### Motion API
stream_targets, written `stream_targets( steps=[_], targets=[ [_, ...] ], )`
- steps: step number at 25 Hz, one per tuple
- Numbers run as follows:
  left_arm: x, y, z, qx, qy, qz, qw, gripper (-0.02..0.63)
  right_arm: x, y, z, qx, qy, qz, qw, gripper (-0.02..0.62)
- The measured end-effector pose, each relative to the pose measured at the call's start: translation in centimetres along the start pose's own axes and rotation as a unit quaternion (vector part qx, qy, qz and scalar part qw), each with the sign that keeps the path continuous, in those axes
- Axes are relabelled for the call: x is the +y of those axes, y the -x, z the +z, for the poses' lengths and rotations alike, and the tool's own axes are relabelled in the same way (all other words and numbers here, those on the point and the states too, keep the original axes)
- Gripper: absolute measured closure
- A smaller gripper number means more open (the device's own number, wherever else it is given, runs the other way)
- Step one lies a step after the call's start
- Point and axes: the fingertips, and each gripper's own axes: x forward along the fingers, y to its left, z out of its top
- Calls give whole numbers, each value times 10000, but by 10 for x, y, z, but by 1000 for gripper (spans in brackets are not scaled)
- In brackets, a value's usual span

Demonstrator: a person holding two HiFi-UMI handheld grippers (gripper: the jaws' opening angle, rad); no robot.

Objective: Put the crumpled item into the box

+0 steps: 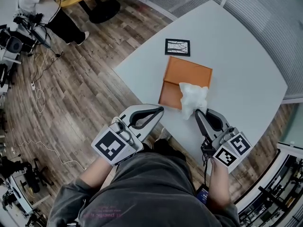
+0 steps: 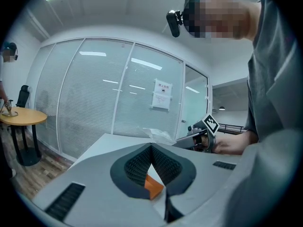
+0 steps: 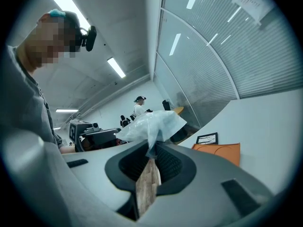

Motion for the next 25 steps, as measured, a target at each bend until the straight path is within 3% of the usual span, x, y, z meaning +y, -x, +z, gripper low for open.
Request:
stream_targets(
  steps=[14, 25],
  targets=[
    [19, -21, -17, 192, 217, 39, 9996, 594, -44, -10, -6, 235, -88, -210, 9995, 555],
    [55, -18, -49, 458, 175, -349, 9982, 594, -57, -38, -26, 581, -187, -699, 9957, 555]
  ],
)
